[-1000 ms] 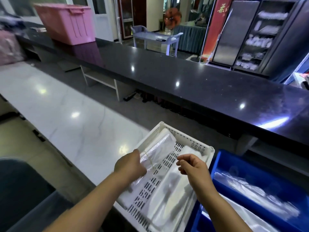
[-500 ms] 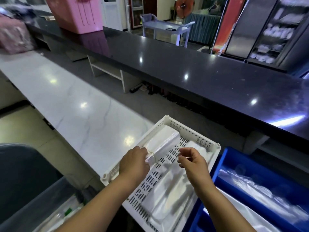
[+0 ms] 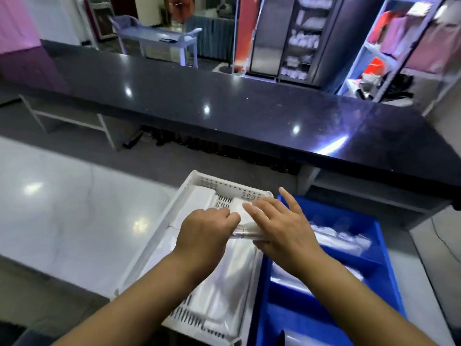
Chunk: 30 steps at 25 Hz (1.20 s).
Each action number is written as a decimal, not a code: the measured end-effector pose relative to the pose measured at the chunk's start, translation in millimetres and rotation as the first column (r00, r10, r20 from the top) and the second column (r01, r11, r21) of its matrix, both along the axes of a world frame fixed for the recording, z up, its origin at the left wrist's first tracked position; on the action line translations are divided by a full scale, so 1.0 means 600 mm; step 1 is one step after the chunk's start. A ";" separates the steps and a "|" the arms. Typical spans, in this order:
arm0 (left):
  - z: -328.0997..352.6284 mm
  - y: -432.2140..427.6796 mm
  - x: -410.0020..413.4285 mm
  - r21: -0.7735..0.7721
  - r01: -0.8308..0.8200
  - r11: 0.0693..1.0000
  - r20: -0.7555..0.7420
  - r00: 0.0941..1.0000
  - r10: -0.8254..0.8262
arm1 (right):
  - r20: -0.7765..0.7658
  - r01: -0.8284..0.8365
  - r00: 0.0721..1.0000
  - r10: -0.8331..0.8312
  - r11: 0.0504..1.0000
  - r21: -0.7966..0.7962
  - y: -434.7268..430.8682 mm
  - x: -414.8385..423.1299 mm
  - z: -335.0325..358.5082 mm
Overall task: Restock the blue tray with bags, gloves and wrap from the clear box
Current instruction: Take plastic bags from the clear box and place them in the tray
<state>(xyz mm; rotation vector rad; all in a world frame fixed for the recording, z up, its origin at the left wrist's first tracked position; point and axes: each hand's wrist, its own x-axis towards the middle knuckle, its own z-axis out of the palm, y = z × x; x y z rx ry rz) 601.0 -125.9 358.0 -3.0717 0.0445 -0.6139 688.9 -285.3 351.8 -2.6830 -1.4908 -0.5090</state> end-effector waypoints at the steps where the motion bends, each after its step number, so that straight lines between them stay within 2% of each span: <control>1: 0.002 -0.010 0.007 0.001 0.053 0.999 0.007 0.999 -0.053 | 0.004 0.021 1.000 -0.021 1.000 0.014 -0.017 -0.003 0.003; 4: 0.005 -0.040 0.036 -0.043 0.162 0.986 -0.023 0.986 -0.163 | -0.070 0.217 0.973 -0.219 0.976 -0.028 -0.083 -0.002 0.007; 8: -0.012 -0.058 0.084 -0.206 0.036 0.978 -0.140 0.988 -0.066 | -0.121 0.544 0.828 -0.548 0.836 -0.070 -0.202 0.032 0.008; 11: -0.063 -0.120 0.123 -0.234 0.102 0.967 -0.284 0.944 -0.168 | -0.208 0.652 0.741 -0.638 0.758 -0.003 -0.290 0.053 0.001; 14: -0.111 -0.205 0.153 -0.147 0.231 0.962 -0.465 0.842 -0.273 | -0.302 0.657 0.719 -0.626 0.754 0.001 -0.328 0.070 -0.012; 16: -0.137 -0.245 0.169 -0.063 0.240 0.969 -0.553 0.800 -0.234 | -0.366 0.639 0.715 -0.595 0.769 -0.002 -0.347 0.085 -0.024; 19: -0.167 -0.271 0.177 -0.019 0.149 0.989 -0.631 0.765 -0.128 | -0.462 0.625 0.701 -0.543 0.780 0.032 -0.375 0.108 -0.039; 26: -0.166 -0.280 0.153 -0.108 0.100 0.989 -0.612 0.777 -0.145 | -0.652 0.524 0.687 -0.321 0.840 0.139 -0.361 0.141 -0.045; 28: -0.165 -0.279 0.126 -0.176 0.050 0.983 -0.573 0.807 -0.143 | -0.632 0.441 0.726 -0.269 0.888 0.129 -0.337 0.145 -0.042; 30: -0.152 -0.279 0.097 -0.219 0.036 0.975 -0.481 0.866 -0.140 | -0.581 0.335 0.773 -0.255 0.942 0.031 -0.312 0.145 -0.051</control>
